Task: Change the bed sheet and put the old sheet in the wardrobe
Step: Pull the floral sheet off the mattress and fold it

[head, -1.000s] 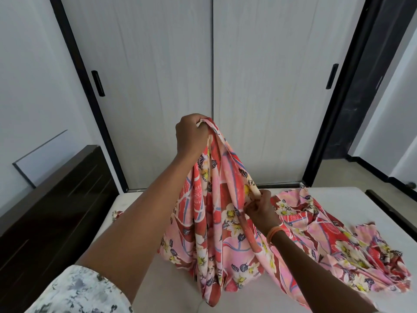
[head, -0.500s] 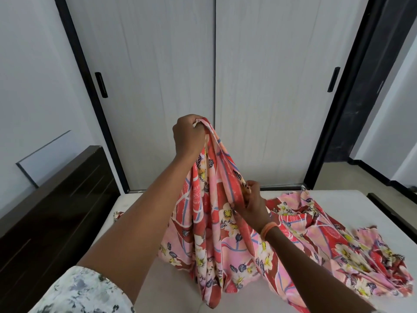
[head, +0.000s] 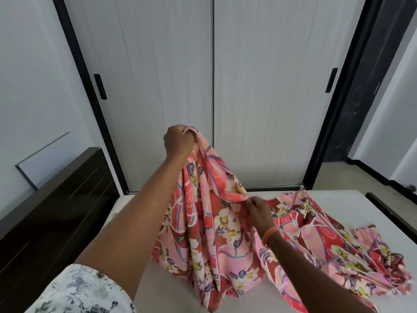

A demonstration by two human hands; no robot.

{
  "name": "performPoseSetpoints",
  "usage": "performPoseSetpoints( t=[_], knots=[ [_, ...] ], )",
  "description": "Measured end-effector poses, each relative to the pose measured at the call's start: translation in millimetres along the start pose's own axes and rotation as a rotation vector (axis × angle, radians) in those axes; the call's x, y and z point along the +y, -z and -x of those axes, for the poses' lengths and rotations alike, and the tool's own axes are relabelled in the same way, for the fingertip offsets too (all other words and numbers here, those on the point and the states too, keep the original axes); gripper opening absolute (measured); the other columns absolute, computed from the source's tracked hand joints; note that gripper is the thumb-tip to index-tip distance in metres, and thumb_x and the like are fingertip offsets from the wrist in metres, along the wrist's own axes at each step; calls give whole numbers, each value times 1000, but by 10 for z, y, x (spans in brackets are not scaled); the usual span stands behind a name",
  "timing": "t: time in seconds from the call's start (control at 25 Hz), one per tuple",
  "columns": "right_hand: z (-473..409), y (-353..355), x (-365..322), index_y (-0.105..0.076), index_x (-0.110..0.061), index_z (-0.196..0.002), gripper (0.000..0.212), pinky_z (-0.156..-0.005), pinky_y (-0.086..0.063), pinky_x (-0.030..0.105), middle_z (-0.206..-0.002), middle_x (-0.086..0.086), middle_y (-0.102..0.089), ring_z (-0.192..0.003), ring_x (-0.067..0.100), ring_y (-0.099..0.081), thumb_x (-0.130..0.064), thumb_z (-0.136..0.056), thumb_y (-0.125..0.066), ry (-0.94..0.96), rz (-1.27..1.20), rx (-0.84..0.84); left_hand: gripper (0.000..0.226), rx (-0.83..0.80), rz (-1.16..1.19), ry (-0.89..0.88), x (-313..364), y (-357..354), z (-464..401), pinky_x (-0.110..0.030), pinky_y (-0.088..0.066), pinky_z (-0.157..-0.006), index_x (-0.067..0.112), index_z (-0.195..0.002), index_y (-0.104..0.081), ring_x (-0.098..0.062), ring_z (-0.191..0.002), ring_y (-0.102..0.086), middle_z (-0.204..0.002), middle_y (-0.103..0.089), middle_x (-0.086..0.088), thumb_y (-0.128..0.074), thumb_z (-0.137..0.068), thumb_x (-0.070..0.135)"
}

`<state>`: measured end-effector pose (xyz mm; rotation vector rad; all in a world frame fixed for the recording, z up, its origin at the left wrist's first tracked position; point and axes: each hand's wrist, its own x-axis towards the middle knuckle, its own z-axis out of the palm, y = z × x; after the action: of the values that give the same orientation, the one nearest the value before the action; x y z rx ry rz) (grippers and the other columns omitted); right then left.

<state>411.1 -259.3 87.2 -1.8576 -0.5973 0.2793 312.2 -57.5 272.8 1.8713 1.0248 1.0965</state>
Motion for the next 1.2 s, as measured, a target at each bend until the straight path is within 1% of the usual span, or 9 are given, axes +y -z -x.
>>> performPoseSetpoints(
  t=[0.12, 0.24, 0.36, 0.52, 0.72, 0.84, 1.0, 1.12, 1.2],
  knots=[
    [-444, 325, -621, -66, -4, -73, 32, -58, -41, 34, -63, 10, -56, -60, 24, -50, -14, -97, -47, -20, 97, 23, 41, -170, -320, 254, -361, -82, -66, -36, -50, -89, -5, -106, -69, -34, -108, -65, -112, -69, -23, -60, -91, 33],
    [-843, 658, -1026, -69, 6, -79, 34, -69, -42, 34, -75, 23, -64, -76, 33, -59, -21, -94, -53, 4, 209, 190, 40, -253, -297, 337, -624, -167, 66, -36, -53, -85, -4, -107, -68, -30, -104, -68, -110, -71, -18, -74, -81, 25],
    [-831, 736, -1153, -67, 6, -72, 37, -69, -47, 34, -73, 22, -66, -69, 28, -58, -25, -91, -59, 101, 235, 170, 26, -359, -112, 125, -513, -318, 299, -28, -48, -76, 3, -102, -73, -24, -95, -69, -100, -72, -12, -77, -80, 15],
    [-589, 531, -1156, -71, -4, -67, 31, -55, -42, 28, -60, 13, -64, -51, 10, -50, -25, -90, -65, 268, 267, -207, 57, -663, -59, -275, -106, -479, 671, -25, -43, -97, 17, -135, -57, -12, -117, -57, -128, -63, -2, -77, -82, 17],
    [-432, 584, -1010, -66, -9, -76, 20, -41, -39, 21, -56, -1, -57, -39, 1, -47, -25, -87, -73, 243, 13, -204, 27, -759, -243, -347, -118, -566, 717, -31, -54, -82, 11, -107, -75, -18, -99, -69, -109, -74, -1, -78, -82, 19],
    [-407, 751, -938, -66, -10, -84, 16, -48, -41, 22, -56, -5, -54, -45, 4, -49, -19, -80, -79, 317, 245, -229, 15, -624, -203, -378, -68, -605, 754, -24, -51, -78, 13, -98, -79, -16, -89, -69, -97, -76, -3, -71, -85, 16],
    [-375, 859, -649, -65, -19, -85, 16, -61, -48, 30, -78, 4, -65, -74, 29, -63, -35, -85, -63, 218, 708, 148, 19, -387, -85, -397, 162, -623, 723, -24, -53, -86, 11, -103, -78, -14, -91, -70, -101, -76, -3, -64, -90, 15],
    [-329, 922, -389, -61, -16, -85, 29, -64, -45, 31, -81, 8, -67, -71, 32, -63, -44, -90, -54, 97, 837, 250, 20, -273, -21, -402, 322, -582, 688, -13, -51, -74, 9, -102, -77, -9, -79, -69, -95, -76, -2, -61, -91, 14],
    [-334, 988, -179, -57, -18, -90, 19, -80, -45, 39, -80, 5, -65, -75, 31, -65, -36, -91, -52, 48, 909, 279, 20, -174, 41, -351, 391, -513, 613, -3, -45, -64, 9, -98, -78, 0, -68, -64, -88, -75, 0, -60, -92, 13]
  ],
)
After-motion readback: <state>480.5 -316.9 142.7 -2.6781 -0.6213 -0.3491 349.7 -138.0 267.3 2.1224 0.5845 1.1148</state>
